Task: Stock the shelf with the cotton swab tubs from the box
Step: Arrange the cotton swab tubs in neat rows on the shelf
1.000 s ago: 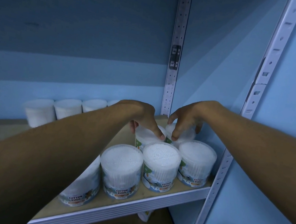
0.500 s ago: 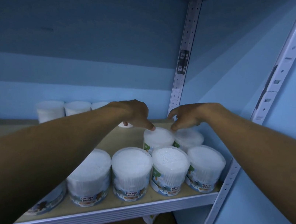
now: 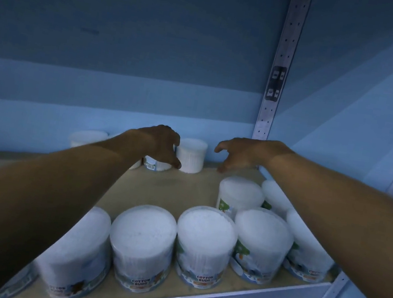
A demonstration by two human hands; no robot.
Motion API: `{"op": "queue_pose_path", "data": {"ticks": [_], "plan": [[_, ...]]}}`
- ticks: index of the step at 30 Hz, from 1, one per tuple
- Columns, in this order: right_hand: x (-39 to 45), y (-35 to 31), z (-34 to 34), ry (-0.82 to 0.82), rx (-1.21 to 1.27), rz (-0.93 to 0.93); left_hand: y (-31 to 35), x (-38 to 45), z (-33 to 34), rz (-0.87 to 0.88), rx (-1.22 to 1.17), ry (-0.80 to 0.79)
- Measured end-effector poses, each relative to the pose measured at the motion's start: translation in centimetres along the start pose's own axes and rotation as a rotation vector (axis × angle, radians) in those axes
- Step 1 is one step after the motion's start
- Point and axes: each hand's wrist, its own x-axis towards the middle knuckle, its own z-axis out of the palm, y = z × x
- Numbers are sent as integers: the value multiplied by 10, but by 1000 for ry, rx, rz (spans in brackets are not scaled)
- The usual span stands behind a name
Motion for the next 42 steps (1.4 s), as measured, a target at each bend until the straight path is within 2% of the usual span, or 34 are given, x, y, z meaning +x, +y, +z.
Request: {"op": "queue_pose_path", "data": {"ticks": [7,19,33,42], "plan": [[53,-27,7,63,35,-5,-25,30,5,-22,-5,2],[115,-62,15,76,18,3,-51,75,28,-46,-39,-5],[120,-68,11,93,11,-20,-56,77,25,-39,-12,-2],[104,-69,11,67,26,-8,-40,59,20,-35,143,-55]]}}
